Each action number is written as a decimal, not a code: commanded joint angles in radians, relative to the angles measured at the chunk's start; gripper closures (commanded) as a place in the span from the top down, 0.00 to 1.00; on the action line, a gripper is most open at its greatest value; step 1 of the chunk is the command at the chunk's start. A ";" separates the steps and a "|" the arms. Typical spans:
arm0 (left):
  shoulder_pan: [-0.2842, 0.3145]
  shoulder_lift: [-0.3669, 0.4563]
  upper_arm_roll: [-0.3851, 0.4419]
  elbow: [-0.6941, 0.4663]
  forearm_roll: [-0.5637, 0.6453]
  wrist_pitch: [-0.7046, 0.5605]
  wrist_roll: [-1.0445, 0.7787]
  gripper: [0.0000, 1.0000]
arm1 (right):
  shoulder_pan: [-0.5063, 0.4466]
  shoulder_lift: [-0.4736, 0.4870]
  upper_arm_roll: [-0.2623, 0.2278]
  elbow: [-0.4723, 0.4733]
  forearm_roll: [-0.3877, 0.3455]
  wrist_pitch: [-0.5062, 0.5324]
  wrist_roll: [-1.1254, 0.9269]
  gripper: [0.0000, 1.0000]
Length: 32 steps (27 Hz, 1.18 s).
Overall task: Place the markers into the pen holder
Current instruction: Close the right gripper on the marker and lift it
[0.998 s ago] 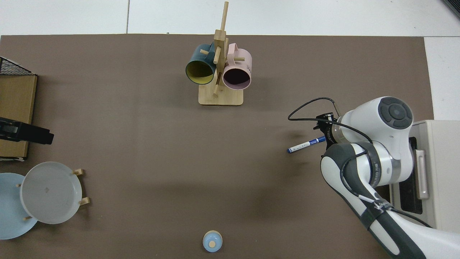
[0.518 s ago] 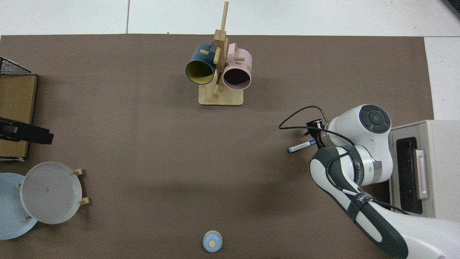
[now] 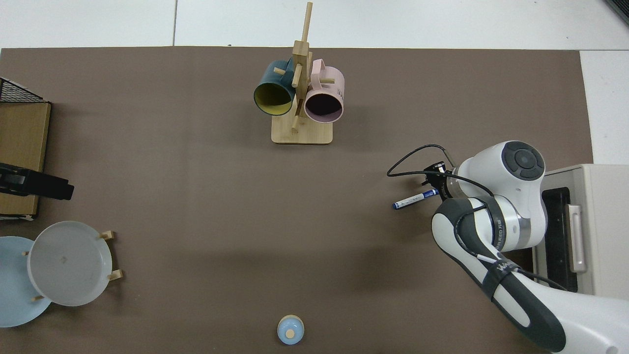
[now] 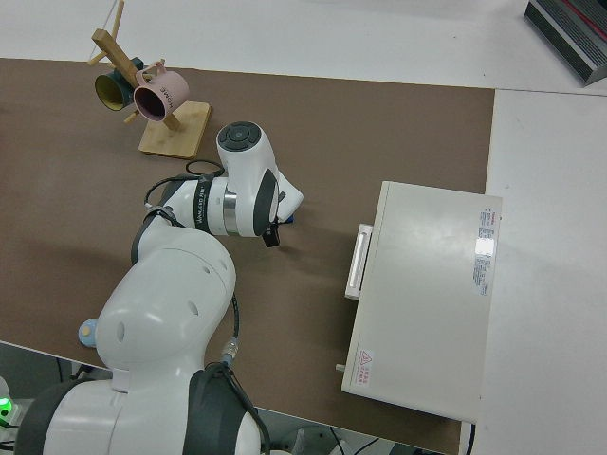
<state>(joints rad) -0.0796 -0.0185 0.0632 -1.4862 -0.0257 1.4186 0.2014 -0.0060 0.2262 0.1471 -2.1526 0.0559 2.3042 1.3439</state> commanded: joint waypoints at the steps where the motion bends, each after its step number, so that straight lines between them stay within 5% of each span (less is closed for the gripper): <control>1: 0.009 -0.038 -0.005 -0.046 0.007 0.008 0.007 1.00 | -0.017 0.012 0.009 -0.001 0.004 0.052 -0.028 0.80; 16: 0.009 -0.041 -0.005 -0.052 0.007 0.008 0.007 1.00 | -0.009 0.016 0.011 0.007 0.004 0.050 -0.012 0.19; 19: 0.008 -0.041 -0.005 -0.052 0.006 0.008 0.007 1.00 | -0.008 0.013 0.011 0.008 0.009 0.044 -0.012 0.00; 24: 0.009 -0.041 -0.005 -0.051 0.007 0.010 0.006 1.00 | -0.014 -0.017 0.011 0.008 0.012 0.015 -0.015 0.00; 32: 0.008 -0.041 -0.006 -0.051 -0.002 0.011 0.006 1.00 | -0.005 -0.143 0.011 0.049 0.013 -0.189 -0.025 0.00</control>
<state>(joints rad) -0.0795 -0.0287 0.0630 -1.5008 -0.0261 1.4186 0.2016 -0.0073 0.1775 0.1498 -2.1226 0.0559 2.2315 1.3420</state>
